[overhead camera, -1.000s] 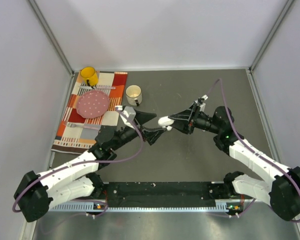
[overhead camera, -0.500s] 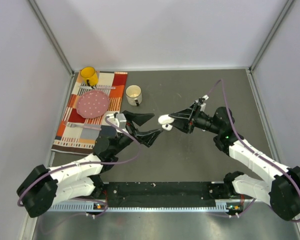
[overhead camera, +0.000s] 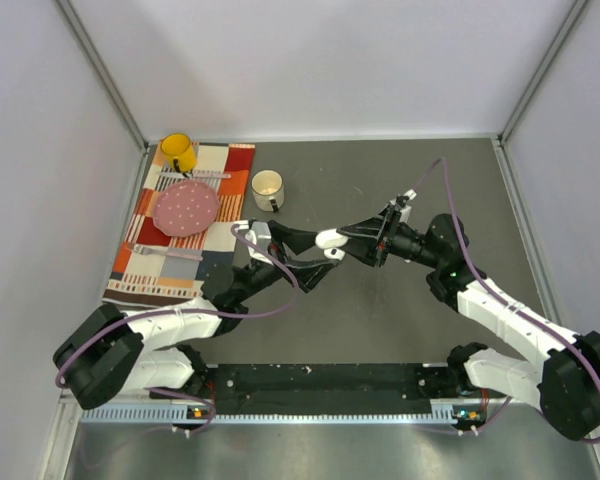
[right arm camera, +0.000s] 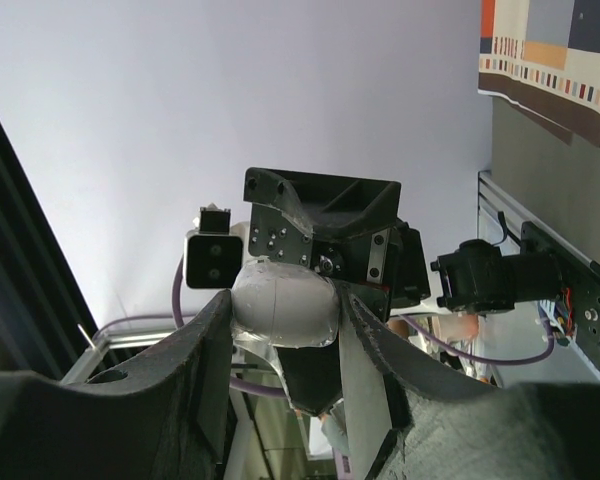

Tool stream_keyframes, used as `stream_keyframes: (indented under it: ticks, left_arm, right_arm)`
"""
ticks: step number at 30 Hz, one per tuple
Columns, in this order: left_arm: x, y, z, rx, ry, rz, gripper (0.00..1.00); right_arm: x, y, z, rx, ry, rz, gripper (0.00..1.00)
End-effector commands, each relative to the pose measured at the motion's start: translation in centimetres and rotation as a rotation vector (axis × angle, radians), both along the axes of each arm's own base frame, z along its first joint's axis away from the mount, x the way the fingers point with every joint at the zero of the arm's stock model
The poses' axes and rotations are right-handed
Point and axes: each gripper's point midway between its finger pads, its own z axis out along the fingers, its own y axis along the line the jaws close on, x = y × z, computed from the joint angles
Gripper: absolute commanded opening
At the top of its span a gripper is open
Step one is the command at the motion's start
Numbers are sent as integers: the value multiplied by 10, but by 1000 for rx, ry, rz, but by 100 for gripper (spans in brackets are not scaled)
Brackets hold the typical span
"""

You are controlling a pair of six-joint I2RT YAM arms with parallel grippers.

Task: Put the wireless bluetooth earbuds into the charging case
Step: Pass from the right arm to the left

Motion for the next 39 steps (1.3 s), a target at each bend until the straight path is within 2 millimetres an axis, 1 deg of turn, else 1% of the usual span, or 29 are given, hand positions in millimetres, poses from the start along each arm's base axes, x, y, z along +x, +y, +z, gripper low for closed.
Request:
stream_keyframes:
  ticks: [1, 5, 7, 13, 26, 30, 31, 32, 36, 37, 39]
  left_arm:
    - [-11, 8, 49, -125, -137, -14, 78]
    - [-11, 6, 52, -115, -141, -15, 76]
    - [-10, 4, 50, -104, -136, -18, 73]
    - [-7, -1, 45, -79, -118, -23, 58]
    - [-4, -6, 38, -48, -91, -33, 56]
    - [0, -6, 32, -37, -69, -20, 55]
    - [2, -6, 30, -35, -60, -12, 52]
    - [2, -6, 30, -35, -59, -13, 52]
    - [5, -8, 24, -28, -34, -9, 52]
    - [5, -8, 23, -28, -32, -10, 55]
    - [5, -8, 23, -32, -31, -7, 57]
  right_arm:
    - [-4, 2, 19, 42, -65, 12, 0]
    - [-5, 2, 17, 40, -64, 14, 0]
    - [-5, 2, 18, 41, -65, 14, 0]
    - [-5, 1, 18, 46, -67, 16, 0]
    - [-7, 1, 23, 47, -83, 18, 0]
    - [-7, 1, 24, 50, -88, 18, 0]
    - [-7, 1, 25, 53, -88, 18, 0]
    - [-7, 1, 25, 53, -88, 18, 0]
    - [-8, 1, 25, 53, -88, 20, 0]
    - [-8, 1, 25, 52, -85, 20, 0]
    - [-8, 1, 25, 52, -85, 20, 0]
